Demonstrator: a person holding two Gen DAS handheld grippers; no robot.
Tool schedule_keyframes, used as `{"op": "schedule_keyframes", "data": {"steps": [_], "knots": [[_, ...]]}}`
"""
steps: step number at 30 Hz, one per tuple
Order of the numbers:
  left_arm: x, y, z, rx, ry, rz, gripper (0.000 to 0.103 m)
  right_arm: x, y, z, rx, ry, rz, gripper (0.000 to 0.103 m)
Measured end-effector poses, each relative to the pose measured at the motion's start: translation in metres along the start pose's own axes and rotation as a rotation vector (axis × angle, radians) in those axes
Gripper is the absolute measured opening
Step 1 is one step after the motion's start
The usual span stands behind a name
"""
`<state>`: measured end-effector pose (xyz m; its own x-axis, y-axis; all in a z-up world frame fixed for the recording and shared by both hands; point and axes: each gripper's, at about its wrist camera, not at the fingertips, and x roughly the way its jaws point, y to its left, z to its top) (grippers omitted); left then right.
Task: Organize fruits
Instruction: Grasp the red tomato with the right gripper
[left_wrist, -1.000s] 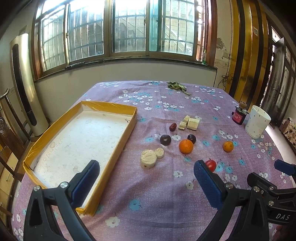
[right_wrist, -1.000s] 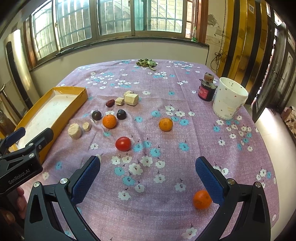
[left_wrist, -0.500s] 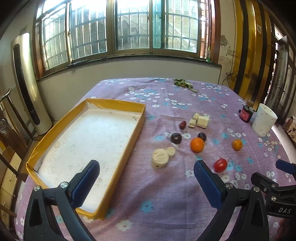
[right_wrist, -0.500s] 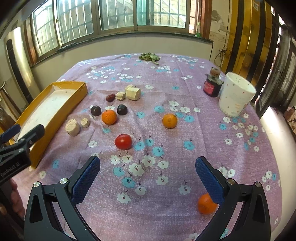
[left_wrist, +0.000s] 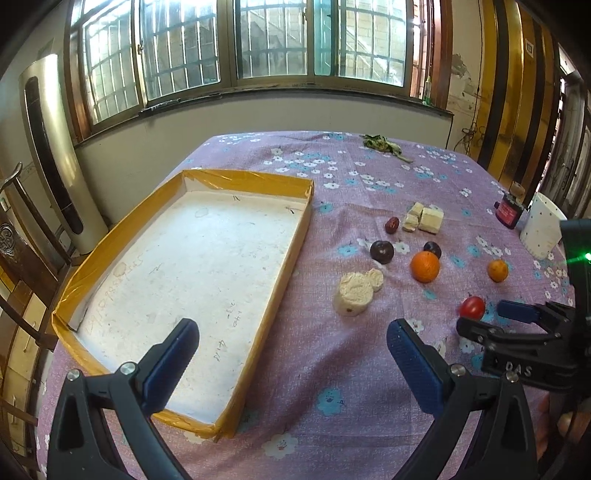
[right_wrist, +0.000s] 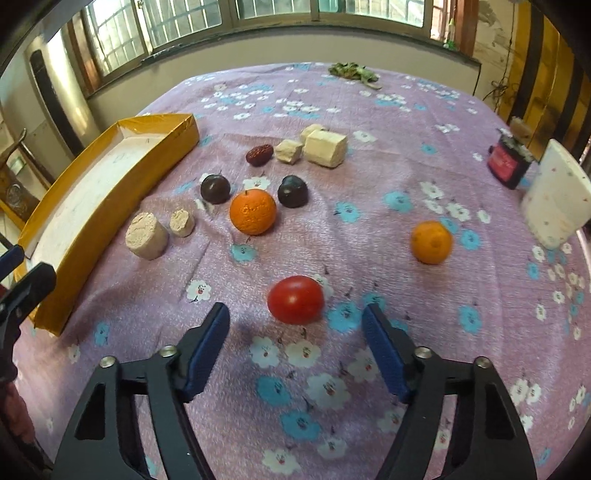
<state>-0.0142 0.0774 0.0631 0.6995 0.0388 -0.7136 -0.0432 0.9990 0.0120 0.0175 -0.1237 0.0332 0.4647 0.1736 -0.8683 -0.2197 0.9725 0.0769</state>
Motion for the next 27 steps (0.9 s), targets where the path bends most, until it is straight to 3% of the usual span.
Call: {"op": "schedule_keyframes", "data": {"steps": [2, 4, 6, 12, 19, 23, 27], "knots": [[0.003, -0.002, -0.001, 0.012, 0.01, -0.002, 0.103, 0.008, 0.002, 0.002, -0.015, 0.006, 0.005, 0.06], [0.005, -0.006, -0.002, 0.023, 0.02, -0.007, 0.103, 0.015, 0.004, 0.003, -0.035, 0.023, 0.011, 0.041], [0.009, -0.009, -0.002, 0.033, 0.036, -0.014, 0.103, 0.014, 0.003, 0.004, -0.047, 0.002, 0.026, 0.032], [0.017, -0.025, -0.005, 0.071, 0.075, -0.03, 0.103, 0.006, -0.006, 0.002, 0.004, -0.015, 0.072, 0.032], [0.036, -0.065, 0.012, 0.112, 0.135, -0.085, 0.103, -0.036, -0.034, -0.021, 0.051, -0.062, 0.051, 0.032], [0.032, -0.1, 0.006, 0.136, 0.163, -0.177, 0.103, -0.077, -0.058, -0.035, 0.055, -0.126, 0.007, 0.032], [0.011, -0.15, -0.01, 0.26, 0.162, -0.283, 0.103, -0.11, -0.098, -0.055, 0.096, -0.16, -0.096, 0.032]]}}
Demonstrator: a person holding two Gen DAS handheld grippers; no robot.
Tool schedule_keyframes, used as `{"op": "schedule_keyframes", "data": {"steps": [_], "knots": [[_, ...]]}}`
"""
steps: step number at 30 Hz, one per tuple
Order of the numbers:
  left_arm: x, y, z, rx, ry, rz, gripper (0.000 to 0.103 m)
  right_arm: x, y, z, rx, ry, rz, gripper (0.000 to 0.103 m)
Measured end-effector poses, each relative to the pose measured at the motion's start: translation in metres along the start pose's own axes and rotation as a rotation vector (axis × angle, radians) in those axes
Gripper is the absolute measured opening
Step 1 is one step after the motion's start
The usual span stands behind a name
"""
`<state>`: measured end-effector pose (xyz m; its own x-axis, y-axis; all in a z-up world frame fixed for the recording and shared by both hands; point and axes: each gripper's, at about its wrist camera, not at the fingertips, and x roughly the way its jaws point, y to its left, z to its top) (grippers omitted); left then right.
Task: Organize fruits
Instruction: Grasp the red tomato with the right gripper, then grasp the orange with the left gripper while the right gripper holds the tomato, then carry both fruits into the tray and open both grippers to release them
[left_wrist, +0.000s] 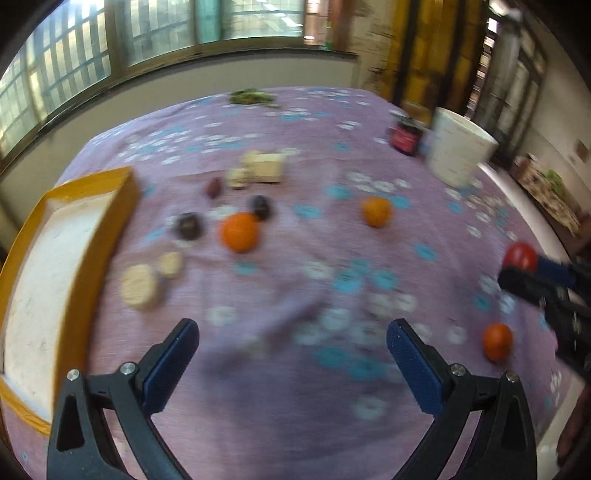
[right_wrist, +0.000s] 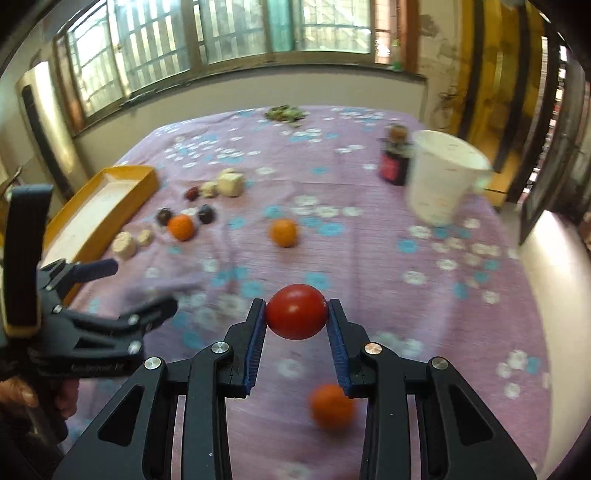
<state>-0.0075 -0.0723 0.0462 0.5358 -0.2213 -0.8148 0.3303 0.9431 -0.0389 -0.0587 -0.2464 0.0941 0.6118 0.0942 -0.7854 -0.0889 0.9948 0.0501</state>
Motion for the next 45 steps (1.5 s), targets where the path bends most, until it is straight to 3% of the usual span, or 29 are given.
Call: {"op": "schedule_keyframes", "data": {"steps": [5, 14, 15, 16, 18, 19, 21, 24, 30, 45], "knots": [[-0.006, -0.064, -0.005, 0.099, 0.028, -0.145, 0.103, -0.014, -0.059, -0.018, 0.112, 0.015, -0.088, 0.032], [0.016, -0.137, -0.007, 0.215, 0.092, -0.177, 0.1, -0.027, -0.113, -0.047, 0.205, 0.032, -0.103, 0.032], [0.019, -0.141, -0.007, 0.219, 0.096, -0.18, 0.089, -0.028, -0.116, -0.049, 0.207, 0.032, -0.1, 0.032], [0.022, -0.143, -0.007, 0.221, 0.104, -0.178, 0.071, -0.029, -0.118, -0.05, 0.211, 0.032, -0.096, 0.032], [0.032, -0.144, -0.008, 0.203, 0.152, -0.215, 0.05, -0.028, -0.119, -0.051, 0.213, 0.034, -0.087, 0.032], [0.03, -0.146, -0.008, 0.194, 0.118, -0.212, 0.036, -0.028, -0.118, -0.052, 0.211, 0.035, -0.083, 0.032], [0.029, -0.145, -0.009, 0.191, 0.116, -0.237, 0.037, -0.027, -0.116, -0.051, 0.205, 0.038, -0.075, 0.032], [0.027, -0.132, -0.01, 0.135, 0.132, -0.278, 0.037, -0.025, -0.109, -0.05, 0.188, 0.038, -0.062, 0.032], [0.007, -0.088, -0.014, 0.052, 0.082, -0.225, 0.037, -0.018, -0.077, -0.039, 0.128, 0.032, -0.03, 0.032], [-0.053, 0.078, -0.032, -0.205, -0.045, -0.073, 0.037, 0.01, 0.083, 0.003, -0.095, 0.045, 0.147, 0.032]]}}
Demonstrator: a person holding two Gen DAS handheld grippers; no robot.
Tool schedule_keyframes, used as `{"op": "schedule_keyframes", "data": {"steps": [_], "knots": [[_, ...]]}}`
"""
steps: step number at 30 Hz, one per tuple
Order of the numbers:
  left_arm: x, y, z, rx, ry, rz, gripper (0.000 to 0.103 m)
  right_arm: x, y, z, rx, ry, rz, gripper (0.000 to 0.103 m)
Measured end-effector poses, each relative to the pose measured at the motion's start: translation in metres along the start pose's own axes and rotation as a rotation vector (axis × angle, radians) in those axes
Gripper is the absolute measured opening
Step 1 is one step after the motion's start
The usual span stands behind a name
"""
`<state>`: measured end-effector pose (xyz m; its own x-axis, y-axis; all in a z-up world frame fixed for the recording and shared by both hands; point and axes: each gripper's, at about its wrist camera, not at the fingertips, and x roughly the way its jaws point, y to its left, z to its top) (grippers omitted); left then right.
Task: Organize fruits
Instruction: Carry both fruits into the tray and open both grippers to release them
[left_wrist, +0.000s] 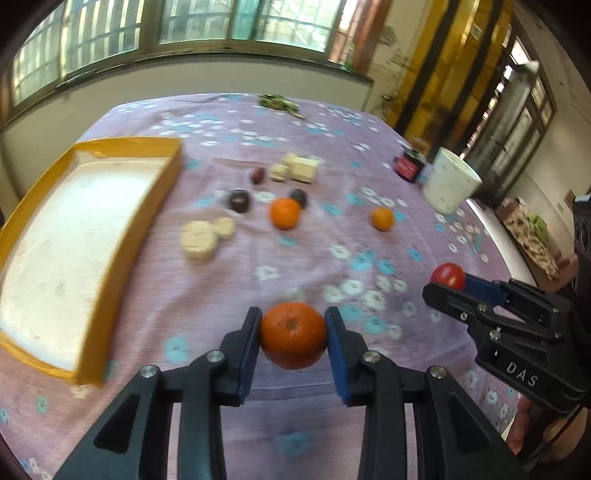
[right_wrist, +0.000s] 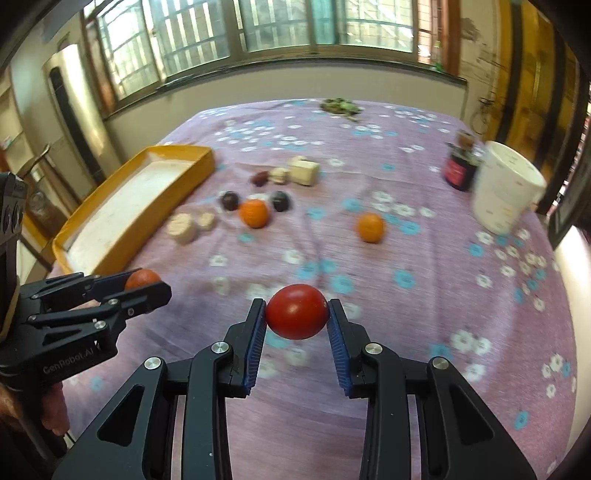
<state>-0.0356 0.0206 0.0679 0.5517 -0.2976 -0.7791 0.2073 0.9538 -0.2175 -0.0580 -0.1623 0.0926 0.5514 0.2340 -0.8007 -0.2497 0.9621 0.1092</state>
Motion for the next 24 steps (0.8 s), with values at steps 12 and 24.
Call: {"op": "schedule_keyframes", "data": {"steps": [12, 24], "knots": [[-0.037, 0.11, 0.009, -0.157, -0.055, 0.079, 0.037, 0.045, 0.112, 0.052, -0.116, 0.038, 0.147, 0.032], [-0.003, 0.208, 0.081, -0.18, -0.024, 0.176, 0.037, 0.124, 0.184, 0.137, -0.087, 0.08, 0.209, 0.032]]}}
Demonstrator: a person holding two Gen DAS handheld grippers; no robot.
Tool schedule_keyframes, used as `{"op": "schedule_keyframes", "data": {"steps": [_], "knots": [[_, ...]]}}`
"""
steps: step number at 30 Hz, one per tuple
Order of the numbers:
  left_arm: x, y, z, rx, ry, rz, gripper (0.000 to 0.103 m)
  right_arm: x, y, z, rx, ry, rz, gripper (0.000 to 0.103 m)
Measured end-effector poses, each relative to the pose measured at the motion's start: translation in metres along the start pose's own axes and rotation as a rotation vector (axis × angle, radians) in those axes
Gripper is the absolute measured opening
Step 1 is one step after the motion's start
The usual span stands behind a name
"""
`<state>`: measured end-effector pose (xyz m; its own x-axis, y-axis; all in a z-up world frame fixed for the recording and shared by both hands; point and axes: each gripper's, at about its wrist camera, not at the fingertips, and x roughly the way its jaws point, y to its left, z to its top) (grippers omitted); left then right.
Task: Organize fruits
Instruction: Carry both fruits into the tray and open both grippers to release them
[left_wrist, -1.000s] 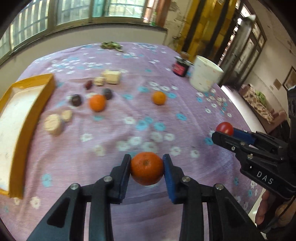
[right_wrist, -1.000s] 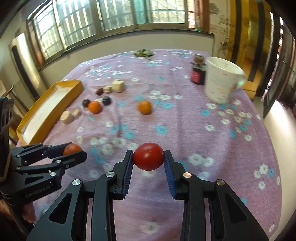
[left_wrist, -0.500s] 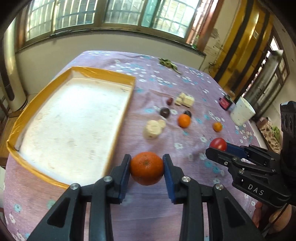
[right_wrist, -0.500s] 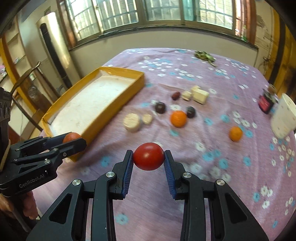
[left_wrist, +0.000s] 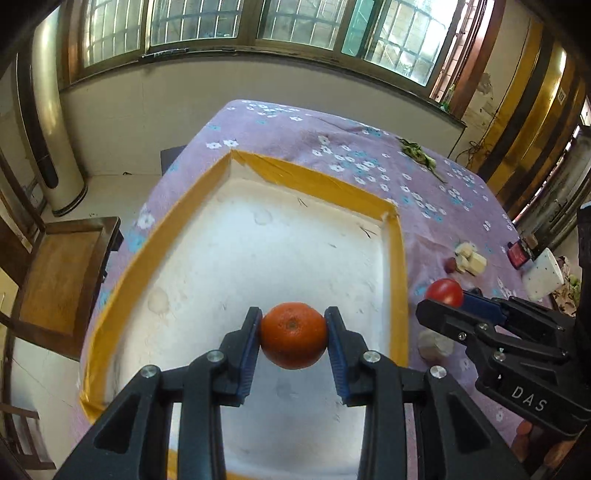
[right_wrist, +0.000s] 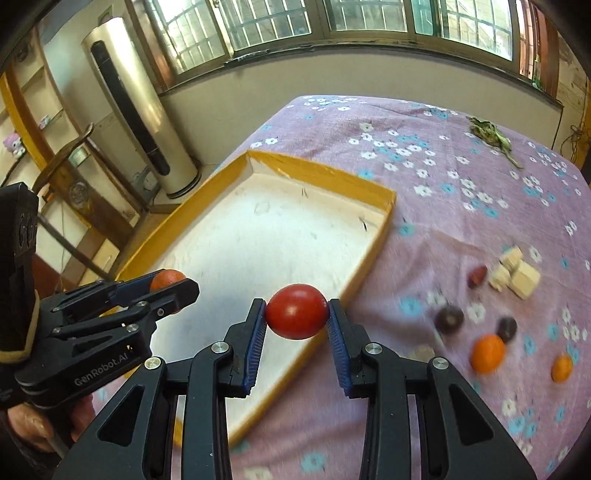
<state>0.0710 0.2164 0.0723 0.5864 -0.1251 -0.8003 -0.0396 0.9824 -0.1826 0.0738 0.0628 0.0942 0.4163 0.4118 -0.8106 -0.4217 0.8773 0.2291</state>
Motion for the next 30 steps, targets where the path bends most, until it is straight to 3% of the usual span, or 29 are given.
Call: {"op": "schedule_keyframes", "data": {"steps": [10, 19, 30], "knots": [[0.066, 0.031, 0.062, -0.033, 0.035, 0.055, 0.037, 0.076, -0.006, 0.052, 0.032, 0.03, -0.058, 0.032], [0.106, 0.041, 0.075, -0.045, 0.089, 0.077, 0.037, 0.114, -0.016, 0.064, 0.038, 0.09, -0.073, 0.032], [0.11, 0.043, 0.076, -0.003, 0.077, 0.117, 0.039, 0.119, -0.011, 0.061, -0.034, 0.094, -0.103, 0.035]]}}
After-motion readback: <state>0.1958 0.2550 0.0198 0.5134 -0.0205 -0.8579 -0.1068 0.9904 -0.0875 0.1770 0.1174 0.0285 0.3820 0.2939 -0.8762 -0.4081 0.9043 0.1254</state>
